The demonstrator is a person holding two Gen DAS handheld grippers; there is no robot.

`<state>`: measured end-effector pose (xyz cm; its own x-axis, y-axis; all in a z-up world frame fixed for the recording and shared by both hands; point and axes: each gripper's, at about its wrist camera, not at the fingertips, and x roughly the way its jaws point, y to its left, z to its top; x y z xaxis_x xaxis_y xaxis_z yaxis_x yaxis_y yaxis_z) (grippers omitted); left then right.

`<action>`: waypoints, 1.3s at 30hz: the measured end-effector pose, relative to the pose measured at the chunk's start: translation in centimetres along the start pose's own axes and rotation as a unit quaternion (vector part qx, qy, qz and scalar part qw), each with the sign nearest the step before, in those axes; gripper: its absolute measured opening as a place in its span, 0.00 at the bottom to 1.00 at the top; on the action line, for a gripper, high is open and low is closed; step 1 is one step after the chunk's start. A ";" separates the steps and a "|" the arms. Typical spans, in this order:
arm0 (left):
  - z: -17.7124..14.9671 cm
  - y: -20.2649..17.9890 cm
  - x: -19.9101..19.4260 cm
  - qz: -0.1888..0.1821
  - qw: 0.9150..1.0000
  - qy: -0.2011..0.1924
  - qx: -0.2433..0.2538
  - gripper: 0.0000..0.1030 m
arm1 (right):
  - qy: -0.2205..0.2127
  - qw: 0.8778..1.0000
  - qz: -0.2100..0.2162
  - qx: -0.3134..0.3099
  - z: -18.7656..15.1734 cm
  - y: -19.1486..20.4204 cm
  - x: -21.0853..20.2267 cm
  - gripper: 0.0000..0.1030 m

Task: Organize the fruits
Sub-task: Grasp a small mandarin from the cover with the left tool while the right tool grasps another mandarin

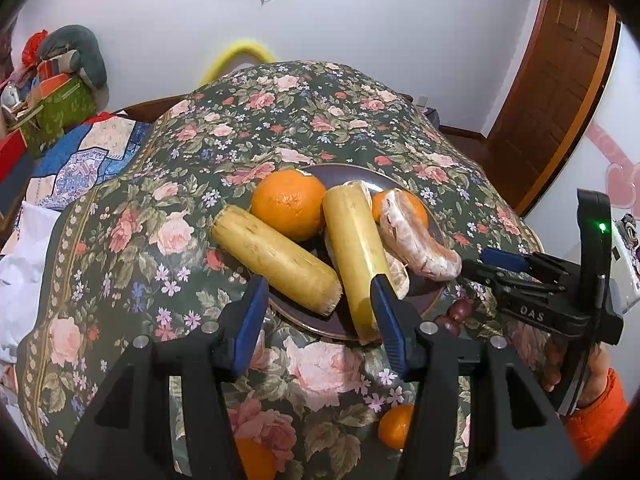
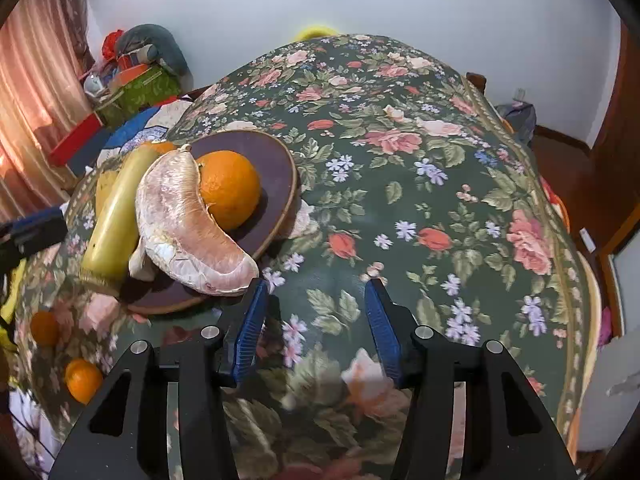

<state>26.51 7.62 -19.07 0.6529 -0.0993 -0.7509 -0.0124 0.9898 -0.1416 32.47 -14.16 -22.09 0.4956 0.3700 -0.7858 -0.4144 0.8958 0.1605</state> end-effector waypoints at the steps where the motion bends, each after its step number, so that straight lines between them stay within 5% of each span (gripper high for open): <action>1: -0.1 0.1 0.0 0.001 1.000 0.001 -0.001 0.51 | 0.000 1.000 0.001 0.000 0.2 0.2 0.2 0.45; 18: -1.4 1.3 -2.1 0.010 1.000 0.002 -0.018 0.52 | -0.005 1.000 -0.001 0.004 0.1 -0.1 -1.1 0.50; 39: -7.0 3.0 -7.7 0.024 0.999 0.004 -0.026 0.55 | -0.046 0.996 0.044 -0.070 -2.5 10.2 -7.2 0.57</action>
<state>16.14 10.67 -18.26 0.6447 -0.0532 -0.7626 -0.0820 0.9870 -0.1382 22.84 -8.31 -16.30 0.5182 0.4723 -0.7130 -0.5584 0.8183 0.1362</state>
